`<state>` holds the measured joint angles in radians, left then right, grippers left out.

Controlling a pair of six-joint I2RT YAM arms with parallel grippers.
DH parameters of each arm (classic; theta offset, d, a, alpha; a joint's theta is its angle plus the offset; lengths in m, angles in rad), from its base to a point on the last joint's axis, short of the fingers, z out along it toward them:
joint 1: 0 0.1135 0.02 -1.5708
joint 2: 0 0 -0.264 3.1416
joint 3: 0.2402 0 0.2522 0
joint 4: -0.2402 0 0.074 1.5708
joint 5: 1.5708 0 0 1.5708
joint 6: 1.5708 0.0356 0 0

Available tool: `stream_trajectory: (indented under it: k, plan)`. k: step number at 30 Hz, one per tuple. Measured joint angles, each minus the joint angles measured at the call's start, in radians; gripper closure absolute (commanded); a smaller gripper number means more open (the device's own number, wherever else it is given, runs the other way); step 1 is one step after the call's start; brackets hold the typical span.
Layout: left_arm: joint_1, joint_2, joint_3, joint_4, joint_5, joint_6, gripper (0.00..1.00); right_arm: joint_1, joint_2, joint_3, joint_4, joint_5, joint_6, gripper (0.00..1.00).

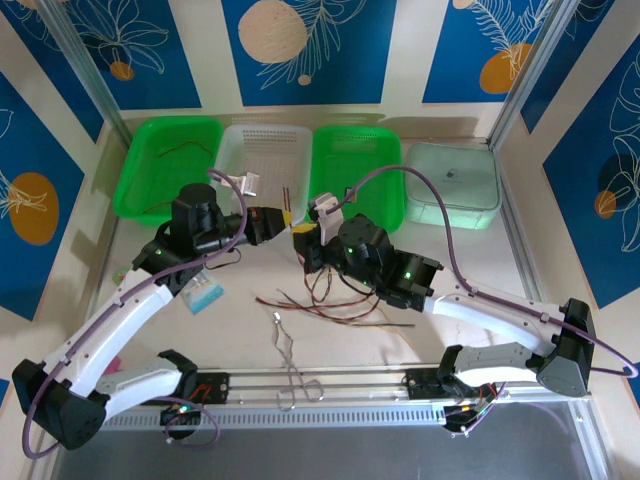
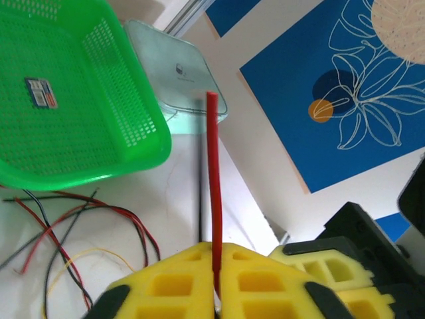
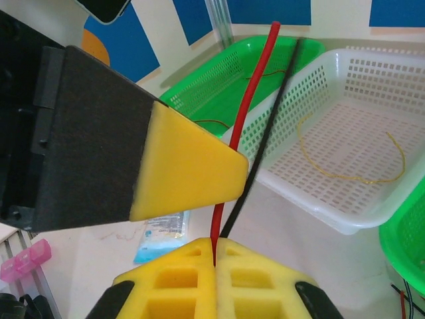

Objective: Untangle the cables

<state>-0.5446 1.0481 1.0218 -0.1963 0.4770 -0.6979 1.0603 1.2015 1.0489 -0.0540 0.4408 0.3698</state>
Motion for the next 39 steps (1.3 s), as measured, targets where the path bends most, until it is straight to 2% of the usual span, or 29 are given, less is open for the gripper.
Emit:
stream_trajectory:
  k: [2, 5, 10, 17, 19, 29, 39]
  plan:
    - [-0.001, 0.0, 0.0, -0.003, 0.0, 0.001, 1.0, 0.0, 0.0, 0.0, -0.003, -0.002, -0.003, 0.94]
    - [-0.001, 0.0, 0.0, -0.006, 0.0, 0.002, 1.0, -0.001, 0.0, 0.005, -0.014, -0.006, -0.007, 0.69]
    - [-0.001, 0.0, 0.0, -0.005, 0.008, 0.021, 1.0, -0.042, -0.02, 0.01, -0.03, -0.058, 0.019, 0.58]
    - [-0.001, 0.023, -0.008, 0.024, 0.129, 0.103, 1.0, -0.251, -0.147, -0.008, -0.021, -0.231, 0.192, 0.56]
    - [-0.001, 0.039, -0.008, 0.028, 0.17, 0.138, 1.0, -0.282, -0.169, -0.009, -0.021, -0.274, 0.228, 0.56]
    - [0.006, 0.049, -0.069, 0.187, 0.291, 0.364, 1.0, -0.335, -0.237, -0.047, -0.015, -0.409, 0.29, 0.57]
    - [0.007, 0.061, -0.095, 0.284, 0.355, 0.527, 1.0, -0.443, -0.205, -0.051, 0.015, -0.612, 0.397, 0.57]
